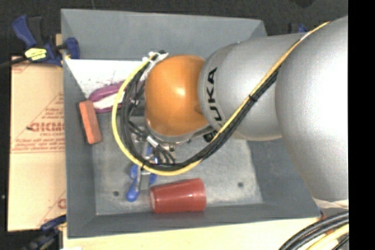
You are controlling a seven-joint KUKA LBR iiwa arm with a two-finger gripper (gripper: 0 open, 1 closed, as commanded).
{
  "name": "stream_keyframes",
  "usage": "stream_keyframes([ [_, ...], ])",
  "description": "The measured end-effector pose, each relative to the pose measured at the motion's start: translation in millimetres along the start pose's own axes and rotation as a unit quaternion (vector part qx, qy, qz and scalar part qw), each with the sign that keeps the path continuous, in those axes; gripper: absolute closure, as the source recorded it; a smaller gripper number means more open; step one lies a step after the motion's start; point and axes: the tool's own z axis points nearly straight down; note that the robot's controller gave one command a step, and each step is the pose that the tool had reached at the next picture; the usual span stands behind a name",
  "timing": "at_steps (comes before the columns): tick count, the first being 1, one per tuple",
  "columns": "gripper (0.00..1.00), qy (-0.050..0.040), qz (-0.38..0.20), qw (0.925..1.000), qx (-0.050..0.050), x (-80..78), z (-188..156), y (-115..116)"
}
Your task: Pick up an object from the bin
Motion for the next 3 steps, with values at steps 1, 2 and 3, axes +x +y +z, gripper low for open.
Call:
stream_keyframes([
  [1, 0.00, -0.0038, 0.002, 1.0000, -0.001, -2.1, -4.3, -1.0],
  [2, 0.00, -0.0020, -0.242, 0.9702, 0.000, -16.0, 84.2, -33.3],
  [3, 0.00, -0.0055, -0.233, 0.9724, 0.000, -19.4, 29.9, -32.9],
])
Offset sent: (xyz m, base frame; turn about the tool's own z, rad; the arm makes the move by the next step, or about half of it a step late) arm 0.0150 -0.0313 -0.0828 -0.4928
